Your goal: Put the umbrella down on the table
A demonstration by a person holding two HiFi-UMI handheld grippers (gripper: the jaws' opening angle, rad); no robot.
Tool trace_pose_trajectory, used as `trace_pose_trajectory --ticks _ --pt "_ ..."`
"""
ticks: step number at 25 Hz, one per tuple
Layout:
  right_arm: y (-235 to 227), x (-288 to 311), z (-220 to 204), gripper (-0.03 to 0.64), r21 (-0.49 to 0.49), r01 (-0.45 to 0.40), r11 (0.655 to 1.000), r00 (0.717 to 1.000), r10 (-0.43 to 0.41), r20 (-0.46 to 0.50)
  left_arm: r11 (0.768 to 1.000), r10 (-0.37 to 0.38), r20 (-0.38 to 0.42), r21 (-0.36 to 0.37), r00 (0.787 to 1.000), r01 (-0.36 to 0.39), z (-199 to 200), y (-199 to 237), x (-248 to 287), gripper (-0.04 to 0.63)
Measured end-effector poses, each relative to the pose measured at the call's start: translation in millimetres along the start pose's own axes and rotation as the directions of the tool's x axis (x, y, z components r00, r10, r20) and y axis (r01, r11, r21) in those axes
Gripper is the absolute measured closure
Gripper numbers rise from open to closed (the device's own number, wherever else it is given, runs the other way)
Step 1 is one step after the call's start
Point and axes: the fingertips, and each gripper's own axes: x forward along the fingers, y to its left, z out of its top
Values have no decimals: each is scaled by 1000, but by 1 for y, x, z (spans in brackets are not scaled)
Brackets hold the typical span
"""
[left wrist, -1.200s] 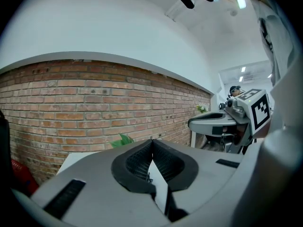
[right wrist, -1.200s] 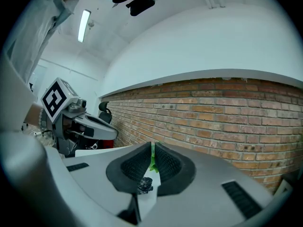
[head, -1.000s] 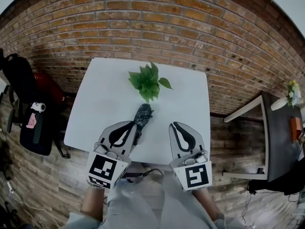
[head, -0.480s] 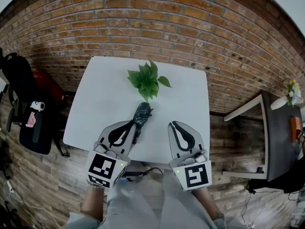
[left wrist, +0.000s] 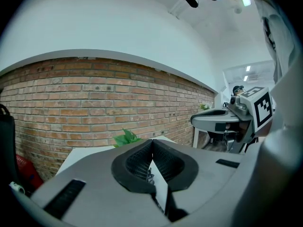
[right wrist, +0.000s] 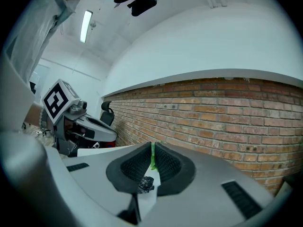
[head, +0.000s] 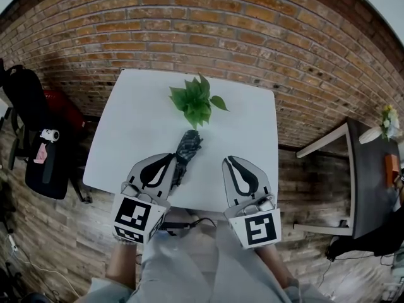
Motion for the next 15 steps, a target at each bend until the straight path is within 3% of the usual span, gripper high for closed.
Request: trace_pose_trajectory --ticks 15 --pt "8 -2 4 563 0 -13 1000 1000 13 18 999 36 0 34 999 -36 3 5 -6 577"
